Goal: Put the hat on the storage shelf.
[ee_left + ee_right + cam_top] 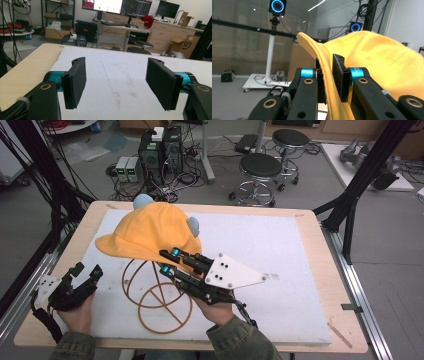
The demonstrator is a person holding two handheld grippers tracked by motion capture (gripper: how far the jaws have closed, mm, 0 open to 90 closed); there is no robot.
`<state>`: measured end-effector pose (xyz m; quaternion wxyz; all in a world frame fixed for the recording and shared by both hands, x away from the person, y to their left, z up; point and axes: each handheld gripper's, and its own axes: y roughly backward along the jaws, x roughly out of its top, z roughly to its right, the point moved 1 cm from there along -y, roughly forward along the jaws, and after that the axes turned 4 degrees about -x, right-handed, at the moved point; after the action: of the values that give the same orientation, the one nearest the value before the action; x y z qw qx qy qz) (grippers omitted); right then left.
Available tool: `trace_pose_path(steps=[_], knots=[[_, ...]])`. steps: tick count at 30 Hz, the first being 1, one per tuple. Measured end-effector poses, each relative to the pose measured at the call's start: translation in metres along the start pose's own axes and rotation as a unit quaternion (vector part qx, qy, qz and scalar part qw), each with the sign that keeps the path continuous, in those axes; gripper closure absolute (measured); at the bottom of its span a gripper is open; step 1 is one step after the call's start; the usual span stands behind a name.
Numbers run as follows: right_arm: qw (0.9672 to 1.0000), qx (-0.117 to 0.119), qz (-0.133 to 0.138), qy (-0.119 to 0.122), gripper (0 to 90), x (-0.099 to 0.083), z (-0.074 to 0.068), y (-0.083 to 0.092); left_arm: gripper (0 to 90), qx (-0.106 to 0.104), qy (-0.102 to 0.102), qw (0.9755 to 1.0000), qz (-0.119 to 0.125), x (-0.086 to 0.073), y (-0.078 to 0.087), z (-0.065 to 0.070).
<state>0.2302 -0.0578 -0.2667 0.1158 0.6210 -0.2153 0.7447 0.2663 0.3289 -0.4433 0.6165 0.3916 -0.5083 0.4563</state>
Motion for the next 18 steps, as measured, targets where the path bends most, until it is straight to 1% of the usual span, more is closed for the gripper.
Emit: trace_pose_path(steps=[4, 5, 7, 12, 18], knots=[[0.9998, 0.009, -0.012, 0.010, 81.1, -0.005, -0.007, -0.002, 33.1, -0.001, 0.000, 1.0000, 0.000, 0.000, 0.000, 0.000], [0.9996, 0.009, -0.019, 0.016, 80.7, -0.008, -0.010, -0.003, 33.1, -0.001, 0.000, 1.0000, 0.000, 0.000, 0.000, 0.000], [0.9993, 0.015, -0.028, 0.019, 80.4, -0.013, -0.013, -0.004, 33.1, -0.001, 0.000, 1.0000, 0.001, 0.000, 0.000, 0.000], [0.9984, 0.022, -0.038, 0.034, 79.5, -0.021, -0.019, -0.005, 33.1, 0.000, 0.002, 1.0000, 0.001, 0.000, 0.000, 0.000], [0.9966, 0.040, -0.050, 0.053, 77.5, -0.025, -0.030, -0.007, 33.1, -0.001, 0.003, 1.0000, 0.001, 0.000, 0.000, 0.000]])
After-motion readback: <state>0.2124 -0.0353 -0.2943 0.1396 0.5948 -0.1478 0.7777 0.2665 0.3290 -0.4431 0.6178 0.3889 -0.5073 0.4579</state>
